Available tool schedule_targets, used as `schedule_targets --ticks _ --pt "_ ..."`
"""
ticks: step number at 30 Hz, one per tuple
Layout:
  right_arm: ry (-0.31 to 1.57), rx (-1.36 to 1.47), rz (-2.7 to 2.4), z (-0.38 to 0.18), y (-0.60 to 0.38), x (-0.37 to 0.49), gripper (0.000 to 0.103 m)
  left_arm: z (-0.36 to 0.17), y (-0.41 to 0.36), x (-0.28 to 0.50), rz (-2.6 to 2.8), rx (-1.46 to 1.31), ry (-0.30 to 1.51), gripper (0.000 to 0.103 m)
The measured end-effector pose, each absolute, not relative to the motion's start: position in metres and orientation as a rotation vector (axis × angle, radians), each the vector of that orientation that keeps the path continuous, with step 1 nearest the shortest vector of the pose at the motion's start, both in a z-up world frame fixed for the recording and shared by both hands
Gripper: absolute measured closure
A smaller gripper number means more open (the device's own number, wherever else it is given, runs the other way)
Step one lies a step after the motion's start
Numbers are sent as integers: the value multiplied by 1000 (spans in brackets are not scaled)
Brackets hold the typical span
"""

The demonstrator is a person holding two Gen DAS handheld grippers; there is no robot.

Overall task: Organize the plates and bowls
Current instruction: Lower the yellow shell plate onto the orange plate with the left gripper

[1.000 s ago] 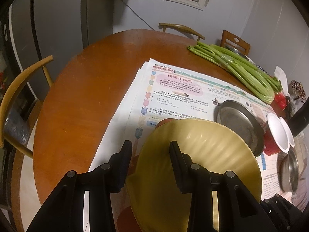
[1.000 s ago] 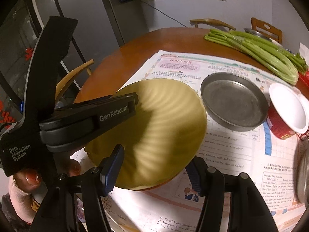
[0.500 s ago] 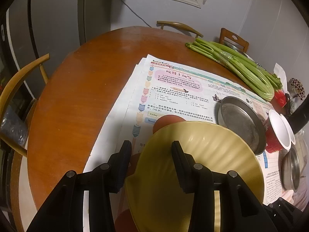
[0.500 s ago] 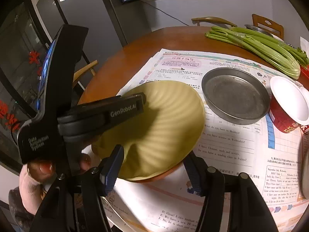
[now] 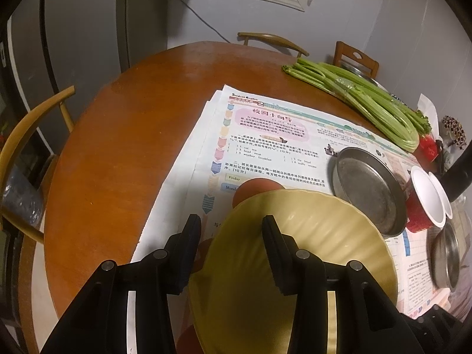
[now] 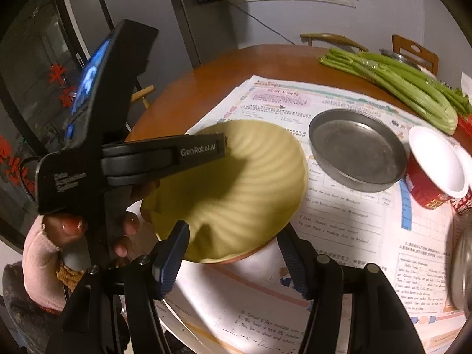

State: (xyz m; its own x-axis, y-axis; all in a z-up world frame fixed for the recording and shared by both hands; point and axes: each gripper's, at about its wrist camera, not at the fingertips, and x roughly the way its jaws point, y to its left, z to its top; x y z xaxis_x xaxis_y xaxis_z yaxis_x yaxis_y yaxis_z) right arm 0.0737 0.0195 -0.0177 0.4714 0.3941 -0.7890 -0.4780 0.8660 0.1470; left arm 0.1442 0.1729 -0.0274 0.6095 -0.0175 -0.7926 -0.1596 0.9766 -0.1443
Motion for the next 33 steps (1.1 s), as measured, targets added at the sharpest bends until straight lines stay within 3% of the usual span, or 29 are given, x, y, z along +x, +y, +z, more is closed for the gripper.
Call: schedule_targets --ticks 33 --pt "900 -118 555 -11 9 69 40 -19 176 128 87 -241 889 58"
